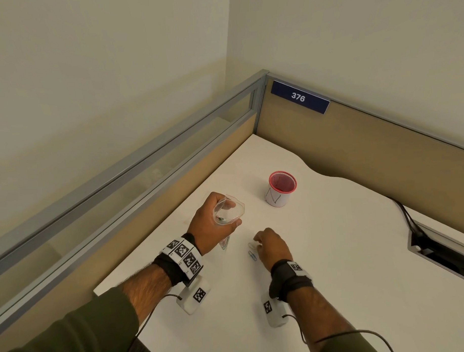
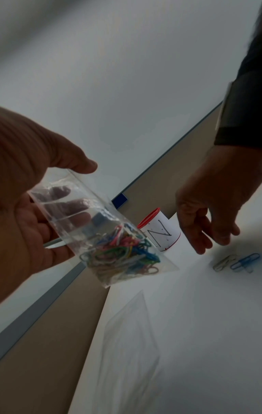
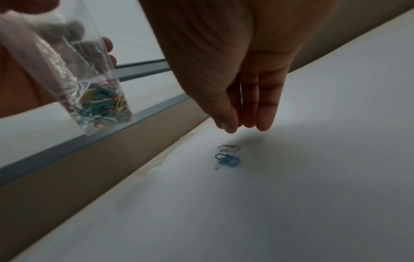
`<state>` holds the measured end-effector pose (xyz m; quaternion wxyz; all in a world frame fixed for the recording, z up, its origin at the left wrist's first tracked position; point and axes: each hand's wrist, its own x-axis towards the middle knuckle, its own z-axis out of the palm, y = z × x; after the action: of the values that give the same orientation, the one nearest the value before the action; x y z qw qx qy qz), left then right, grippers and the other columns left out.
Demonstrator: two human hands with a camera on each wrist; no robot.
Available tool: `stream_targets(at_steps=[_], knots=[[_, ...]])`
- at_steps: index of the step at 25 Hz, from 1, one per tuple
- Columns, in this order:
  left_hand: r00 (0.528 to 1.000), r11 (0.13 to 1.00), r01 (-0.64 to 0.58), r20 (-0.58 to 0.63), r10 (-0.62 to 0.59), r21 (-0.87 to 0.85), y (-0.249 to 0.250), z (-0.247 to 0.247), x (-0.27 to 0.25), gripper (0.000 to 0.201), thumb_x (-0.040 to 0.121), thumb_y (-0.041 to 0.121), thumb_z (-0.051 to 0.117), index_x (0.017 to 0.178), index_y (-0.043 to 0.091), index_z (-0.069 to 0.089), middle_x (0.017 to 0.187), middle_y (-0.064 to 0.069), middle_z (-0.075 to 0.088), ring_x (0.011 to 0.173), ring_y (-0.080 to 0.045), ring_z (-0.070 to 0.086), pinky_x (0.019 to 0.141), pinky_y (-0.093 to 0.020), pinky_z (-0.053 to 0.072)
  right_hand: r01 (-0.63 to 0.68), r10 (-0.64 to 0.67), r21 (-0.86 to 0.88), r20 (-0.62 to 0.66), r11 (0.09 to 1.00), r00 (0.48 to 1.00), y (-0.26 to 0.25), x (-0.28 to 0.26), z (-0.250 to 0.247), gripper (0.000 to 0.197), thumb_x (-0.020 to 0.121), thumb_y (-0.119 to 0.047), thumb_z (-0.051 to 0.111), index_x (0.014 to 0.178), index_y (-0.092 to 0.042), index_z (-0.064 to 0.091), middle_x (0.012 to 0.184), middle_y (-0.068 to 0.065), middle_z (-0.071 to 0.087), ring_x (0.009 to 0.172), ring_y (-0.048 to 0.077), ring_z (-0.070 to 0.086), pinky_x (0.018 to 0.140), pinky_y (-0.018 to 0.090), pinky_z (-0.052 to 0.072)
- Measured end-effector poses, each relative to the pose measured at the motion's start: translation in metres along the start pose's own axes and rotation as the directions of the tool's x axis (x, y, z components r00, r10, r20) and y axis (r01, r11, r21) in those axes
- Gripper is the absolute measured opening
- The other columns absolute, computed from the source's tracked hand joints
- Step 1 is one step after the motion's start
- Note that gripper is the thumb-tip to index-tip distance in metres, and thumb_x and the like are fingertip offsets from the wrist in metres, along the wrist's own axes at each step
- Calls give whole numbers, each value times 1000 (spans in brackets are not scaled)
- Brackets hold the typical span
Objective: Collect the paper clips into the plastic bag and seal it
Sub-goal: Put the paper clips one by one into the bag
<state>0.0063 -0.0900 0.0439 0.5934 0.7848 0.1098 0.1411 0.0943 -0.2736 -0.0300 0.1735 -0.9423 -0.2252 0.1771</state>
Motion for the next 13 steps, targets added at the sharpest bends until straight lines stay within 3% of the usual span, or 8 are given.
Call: stream_targets(at_steps=[2, 6, 8, 10, 13], knots=[[1000, 1000, 11, 1, -11, -7, -1, -2, 1, 45, 75, 24, 81, 112, 22, 55, 111, 8, 65, 116, -8, 60, 98, -34, 51, 86, -77, -94, 102, 992, 992, 2, 0, -2, 34, 88, -10, 54, 122, -17, 59, 121, 5, 53, 112, 27, 51, 95, 34, 46], [1000, 1000, 15, -12, -15, -4, -1, -1, 1, 45, 77, 21, 82, 112, 21, 54, 111, 8, 65, 115, -6, 60, 98, -36, 52, 241, -208, -180, 182, 954, 961, 7, -10, 3, 28, 86, -5, 50, 109, -16, 64, 113, 5, 53, 104, 26, 51, 87, 31, 47], [1000, 1000, 17, -3, -17, -2, 0, 1, 1, 45, 77, 20, 82, 112, 21, 54, 111, 9, 65, 115, -6, 60, 97, -36, 53, 172, -153, -115, 159, 978, 975, 14, -12, 3, 30, 88, -6, 51, 113, -16, 65, 114, 5, 56, 107, 26, 54, 90, 29, 45], [1000, 1000, 21, 5, -21, 1, -1, 3, 0, 44, 78, 20, 82, 112, 21, 54, 111, 9, 65, 115, -5, 60, 97, -37, 53, 76, -67, -74, 117, 994, 991, 16, -14, 2, 31, 89, -19, 58, 119, -16, 64, 116, 5, 56, 108, 24, 56, 91, 29, 45], [1000, 1000, 15, 23, -15, 4, 0, 6, -1, 44, 78, 20, 81, 113, 21, 54, 111, 10, 64, 116, -6, 60, 97, -37, 53, 32, -12, -128, 158, 991, 987, 9, -15, 7, 40, 81, -37, 69, 113, -13, 64, 111, 7, 54, 102, 26, 56, 86, 32, 47]])
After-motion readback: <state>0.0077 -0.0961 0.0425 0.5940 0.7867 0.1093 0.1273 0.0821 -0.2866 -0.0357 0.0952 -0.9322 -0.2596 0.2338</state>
